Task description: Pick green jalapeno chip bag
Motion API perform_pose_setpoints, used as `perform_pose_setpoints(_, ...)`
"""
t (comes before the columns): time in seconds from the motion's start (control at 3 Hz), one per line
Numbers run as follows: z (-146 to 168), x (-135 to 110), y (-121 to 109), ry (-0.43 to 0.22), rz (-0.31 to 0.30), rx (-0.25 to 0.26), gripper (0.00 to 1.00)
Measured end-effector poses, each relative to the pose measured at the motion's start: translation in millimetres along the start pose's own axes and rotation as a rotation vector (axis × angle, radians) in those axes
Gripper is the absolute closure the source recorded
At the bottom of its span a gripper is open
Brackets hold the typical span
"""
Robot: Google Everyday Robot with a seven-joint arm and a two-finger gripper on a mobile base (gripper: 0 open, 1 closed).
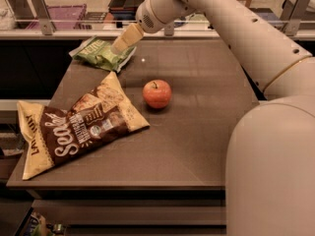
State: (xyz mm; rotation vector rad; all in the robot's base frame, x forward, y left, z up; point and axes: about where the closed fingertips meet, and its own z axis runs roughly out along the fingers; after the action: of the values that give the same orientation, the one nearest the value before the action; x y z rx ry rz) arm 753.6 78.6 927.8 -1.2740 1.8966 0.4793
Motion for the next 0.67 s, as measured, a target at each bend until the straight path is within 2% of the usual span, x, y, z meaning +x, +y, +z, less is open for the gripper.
perform_pose_setpoints(0.33,24,7,7,0.011,0.028,-0.026,0.00)
perform_pose_setpoints(0.67,62,19,16,0.028,0.053,-0.074,0.00)
